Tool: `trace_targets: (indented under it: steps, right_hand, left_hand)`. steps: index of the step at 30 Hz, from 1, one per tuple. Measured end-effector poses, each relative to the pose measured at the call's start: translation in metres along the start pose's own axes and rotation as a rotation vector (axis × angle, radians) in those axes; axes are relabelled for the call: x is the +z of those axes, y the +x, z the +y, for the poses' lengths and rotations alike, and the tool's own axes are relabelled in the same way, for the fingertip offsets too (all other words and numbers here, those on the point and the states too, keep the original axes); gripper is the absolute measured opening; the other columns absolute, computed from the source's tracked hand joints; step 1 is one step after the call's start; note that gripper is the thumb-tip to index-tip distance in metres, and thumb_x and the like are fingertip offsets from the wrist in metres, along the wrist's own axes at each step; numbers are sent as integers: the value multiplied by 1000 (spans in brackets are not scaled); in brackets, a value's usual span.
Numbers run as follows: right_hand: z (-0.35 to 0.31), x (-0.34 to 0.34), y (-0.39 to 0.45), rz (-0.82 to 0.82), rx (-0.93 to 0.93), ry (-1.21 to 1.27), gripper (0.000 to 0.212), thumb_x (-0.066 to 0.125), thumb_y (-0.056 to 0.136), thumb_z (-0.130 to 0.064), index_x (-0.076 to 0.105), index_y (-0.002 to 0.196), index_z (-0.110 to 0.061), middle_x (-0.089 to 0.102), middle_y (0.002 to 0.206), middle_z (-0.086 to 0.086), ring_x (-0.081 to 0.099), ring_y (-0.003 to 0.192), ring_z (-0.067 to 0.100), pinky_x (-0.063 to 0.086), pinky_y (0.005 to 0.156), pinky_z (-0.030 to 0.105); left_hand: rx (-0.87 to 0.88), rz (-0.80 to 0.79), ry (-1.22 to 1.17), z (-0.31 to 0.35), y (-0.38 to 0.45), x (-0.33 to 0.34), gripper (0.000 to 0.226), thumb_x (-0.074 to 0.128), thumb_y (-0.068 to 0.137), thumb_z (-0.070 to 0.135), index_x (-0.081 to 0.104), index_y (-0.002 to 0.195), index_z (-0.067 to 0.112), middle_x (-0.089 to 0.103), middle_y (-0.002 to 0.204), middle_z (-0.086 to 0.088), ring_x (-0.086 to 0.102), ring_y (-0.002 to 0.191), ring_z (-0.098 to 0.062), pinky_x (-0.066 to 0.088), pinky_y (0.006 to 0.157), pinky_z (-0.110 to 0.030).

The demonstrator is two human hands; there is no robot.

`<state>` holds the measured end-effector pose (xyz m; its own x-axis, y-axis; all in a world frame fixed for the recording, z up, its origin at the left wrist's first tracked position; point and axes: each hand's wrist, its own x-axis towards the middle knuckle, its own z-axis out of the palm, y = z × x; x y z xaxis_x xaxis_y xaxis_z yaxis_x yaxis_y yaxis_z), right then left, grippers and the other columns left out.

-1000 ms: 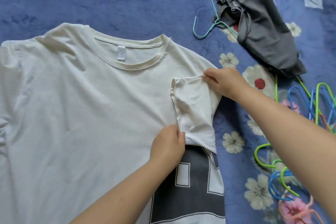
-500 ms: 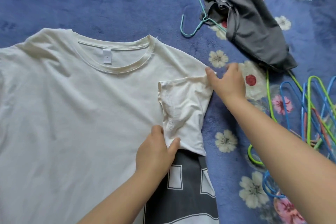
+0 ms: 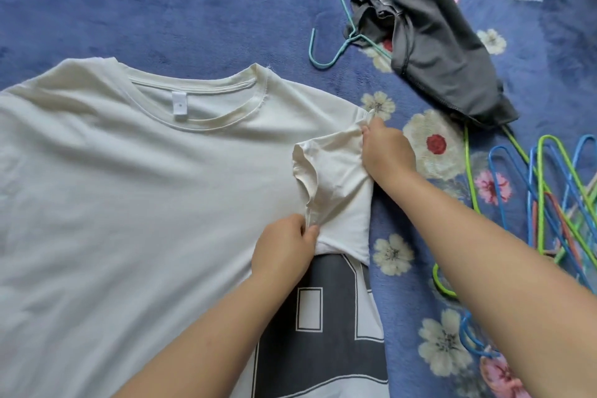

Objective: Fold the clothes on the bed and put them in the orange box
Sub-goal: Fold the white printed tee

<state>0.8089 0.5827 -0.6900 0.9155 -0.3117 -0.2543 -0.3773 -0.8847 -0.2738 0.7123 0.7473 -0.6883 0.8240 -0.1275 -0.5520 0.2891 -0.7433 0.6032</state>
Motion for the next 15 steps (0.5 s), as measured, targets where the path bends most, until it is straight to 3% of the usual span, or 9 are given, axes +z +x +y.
trace_targets:
  steps: [3,5,8,11,13,15]
  right_hand:
    - [2,6,-2,38,72,15,32,28,101,-23,39,119,2,57,113,28,54,103,42,33,69,38]
    - [2,7,-8,164,144,194,36,31,99,-22,39,124,2,50,123,27,49,111,41,36,82,39]
    - [2,11,-38,362,-197,181,54,33,91,-30,44,129,7,41,134,30,38,124,43,25,103,42]
    - [-2,32,-64,269,-543,-82,61,30,92,-43,45,132,0,37,141,30,24,131,40,8,106,44]
    - [-8,44,-69,135,-586,-248,68,19,93,-52,46,134,-5,37,142,28,26,133,41,3,108,43]
    - [-18,49,-71,-23,-524,-340,81,7,84,-61,34,143,-11,22,151,22,19,140,39,-14,109,38]
  left_hand:
    - [-42,-20,38,-3,2,0,41,50,92,37,35,59,18,48,68,-1,56,85,-28,31,61,-30]
    - [-46,-17,30,-3,-2,1,39,50,90,38,35,60,19,46,66,1,53,81,-27,32,61,-29]
    - [-23,8,62,-7,-15,5,32,48,91,35,34,65,21,55,81,-1,55,90,-25,35,66,-31]
    - [9,32,85,-15,-26,4,17,46,92,30,45,78,20,56,88,-1,55,95,-25,34,69,-31]
    - [41,49,91,-21,-28,-3,13,44,93,28,52,89,18,58,93,-3,55,96,-25,35,71,-31]
    - [121,113,135,-32,-26,-18,20,41,93,29,55,95,15,60,99,-5,54,96,-25,36,74,-31]
